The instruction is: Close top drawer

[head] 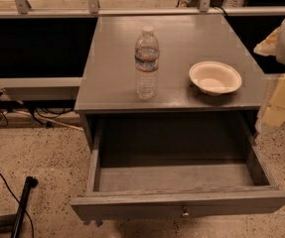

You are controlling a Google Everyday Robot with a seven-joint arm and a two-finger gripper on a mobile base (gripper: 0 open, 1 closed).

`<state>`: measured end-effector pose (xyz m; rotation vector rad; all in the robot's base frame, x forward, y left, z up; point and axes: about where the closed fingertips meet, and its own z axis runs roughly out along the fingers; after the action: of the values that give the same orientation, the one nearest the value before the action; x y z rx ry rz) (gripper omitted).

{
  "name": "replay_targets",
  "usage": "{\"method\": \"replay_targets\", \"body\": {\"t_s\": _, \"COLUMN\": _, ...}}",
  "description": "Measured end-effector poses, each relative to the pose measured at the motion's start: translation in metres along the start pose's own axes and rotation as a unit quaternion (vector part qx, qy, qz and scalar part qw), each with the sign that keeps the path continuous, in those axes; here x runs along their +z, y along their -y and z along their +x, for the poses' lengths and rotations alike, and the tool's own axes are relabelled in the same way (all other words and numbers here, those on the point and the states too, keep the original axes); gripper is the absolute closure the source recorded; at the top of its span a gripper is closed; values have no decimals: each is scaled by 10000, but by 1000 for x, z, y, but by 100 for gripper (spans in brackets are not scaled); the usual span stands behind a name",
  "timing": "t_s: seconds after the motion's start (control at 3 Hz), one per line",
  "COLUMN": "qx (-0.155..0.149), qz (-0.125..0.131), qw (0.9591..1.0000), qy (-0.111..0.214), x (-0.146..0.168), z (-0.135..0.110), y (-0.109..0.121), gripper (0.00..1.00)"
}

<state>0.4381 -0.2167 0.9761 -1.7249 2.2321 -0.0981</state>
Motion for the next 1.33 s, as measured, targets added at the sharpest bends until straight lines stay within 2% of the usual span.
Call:
{"method": "replay_targets", "body": {"t_s": 0.33, "qx": 0, "qz": 0, "qw": 10000, "qy": 0, "x": 0, "z": 0, "y": 0, "gripper": 0}}
{"method": "replay_targets", "body": {"t_s": 0.67, "qx": 82, "qz": -167, "qw": 9996, "qy": 234, "x": 27, "z": 10, "y": -11, "gripper": 0}}
{"method": "replay_targets", "body": {"t_s": 1.0, "qx": -51, "qz": -264, "qw": 9965, "qy": 791, "x": 56, "z": 8, "y": -44, "gripper": 0}}
{"method": "replay_targets", "body": {"t_s": 1.33, "qx": 8, "qz": -243, "qw": 9886, "qy": 1487, "x": 98, "z": 17, "y": -87, "gripper": 0}}
